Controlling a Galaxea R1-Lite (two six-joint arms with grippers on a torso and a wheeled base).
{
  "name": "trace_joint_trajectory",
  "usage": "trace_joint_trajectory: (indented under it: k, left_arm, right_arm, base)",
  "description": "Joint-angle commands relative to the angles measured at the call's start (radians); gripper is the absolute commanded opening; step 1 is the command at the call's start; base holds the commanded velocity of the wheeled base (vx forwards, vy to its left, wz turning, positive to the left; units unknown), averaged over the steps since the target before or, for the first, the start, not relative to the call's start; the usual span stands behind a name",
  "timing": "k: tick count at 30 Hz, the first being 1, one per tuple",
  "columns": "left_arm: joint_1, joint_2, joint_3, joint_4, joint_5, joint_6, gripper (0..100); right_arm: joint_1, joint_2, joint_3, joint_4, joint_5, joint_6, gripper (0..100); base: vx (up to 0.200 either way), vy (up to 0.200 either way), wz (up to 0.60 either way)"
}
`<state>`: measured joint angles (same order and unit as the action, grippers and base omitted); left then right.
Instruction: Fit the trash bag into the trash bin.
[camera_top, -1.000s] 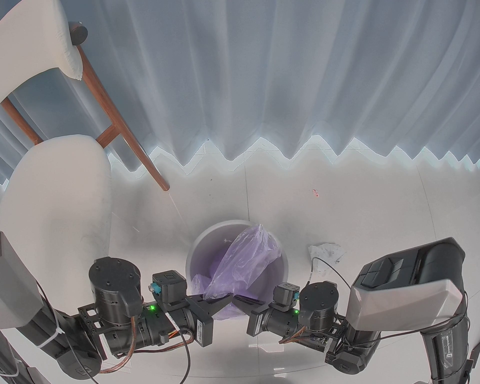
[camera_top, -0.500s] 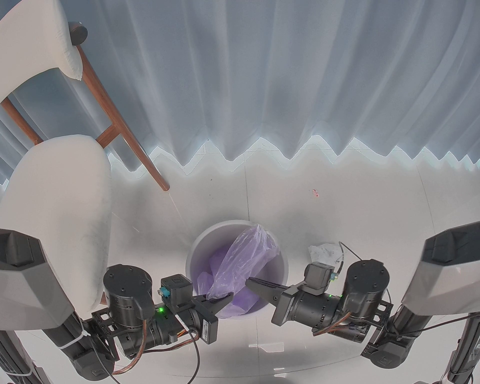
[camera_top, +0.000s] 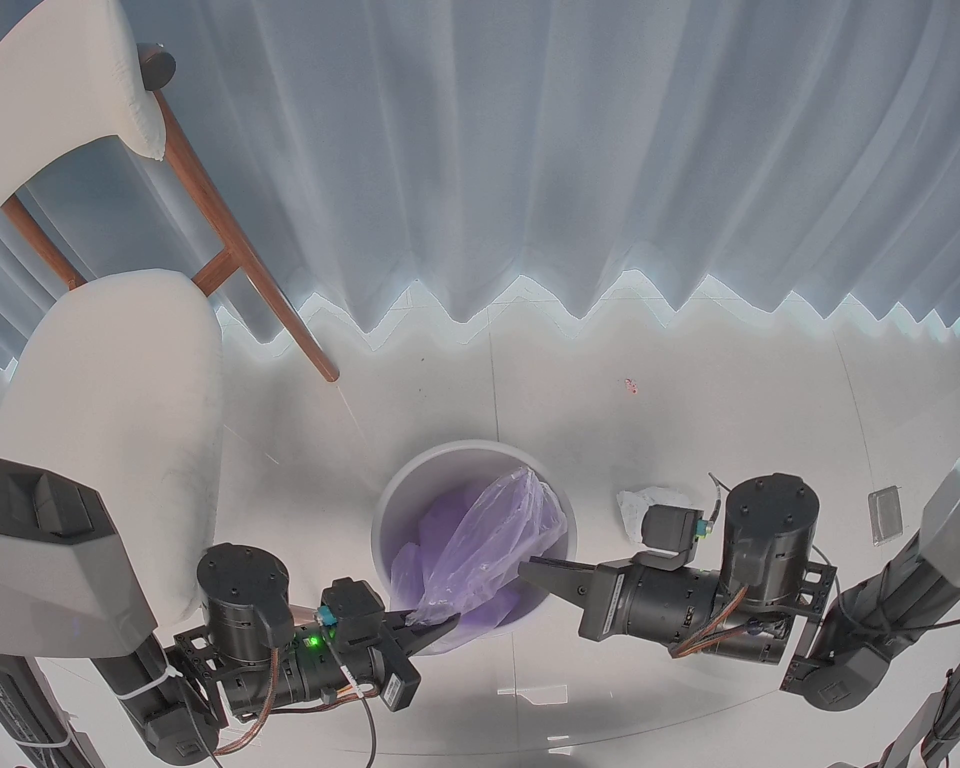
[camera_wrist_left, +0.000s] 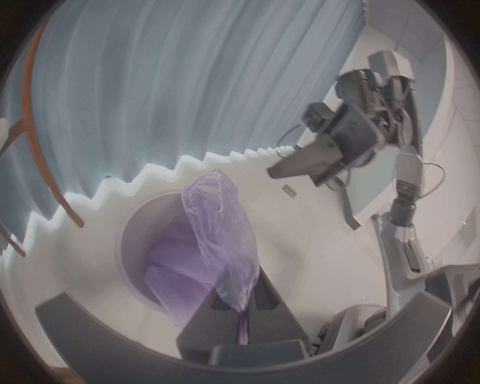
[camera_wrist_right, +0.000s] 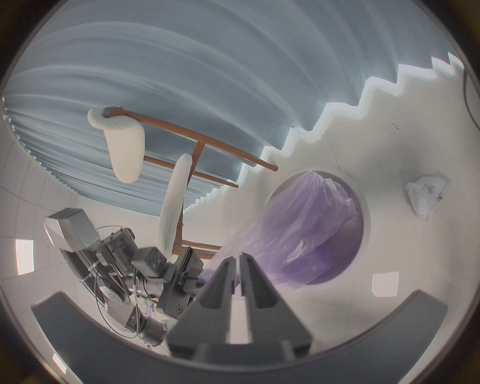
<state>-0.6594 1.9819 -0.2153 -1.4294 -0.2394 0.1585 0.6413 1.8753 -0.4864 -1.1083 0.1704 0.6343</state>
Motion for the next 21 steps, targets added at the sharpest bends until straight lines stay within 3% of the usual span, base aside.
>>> trace_joint_trajectory:
  k: [1, 4, 6, 14, 21]
  left_arm:
    - [0.007, -0.006, 0.034, -0.029, -0.054, 0.05, 0]
    - [0.007, -0.006, 0.036, -0.031, -0.057, 0.067, 0]
    - [0.003, -0.009, 0.039, -0.031, -0.058, 0.082, 0]
    - [-0.014, -0.012, 0.037, -0.054, -0.058, 0.082, 0]
    - [-0.068, -0.025, 0.067, -0.062, -0.058, 0.087, 0]
  right_arm:
    - [-0.046, -0.101, -0.077, 0.125, -0.015, 0.024, 100]
    - [-0.054, -0.102, -0.095, 0.134, -0.028, 0.033, 100]
    - [-0.058, -0.104, -0.124, 0.159, -0.04, 0.101, 100]
    - [-0.061, -0.097, -0.202, 0.404, -0.066, 0.104, 100]
    - [-0.063, -0.053, -0.222, 0.449, -0.066, 0.105, 100]
  base:
    - [0.0, 0.0, 0.0]
    - [0.0, 0.0, 0.0]
    - [0.0, 0.0, 0.0]
    - [0.0, 0.0, 0.0]
    - [0.0, 0.0, 0.0]
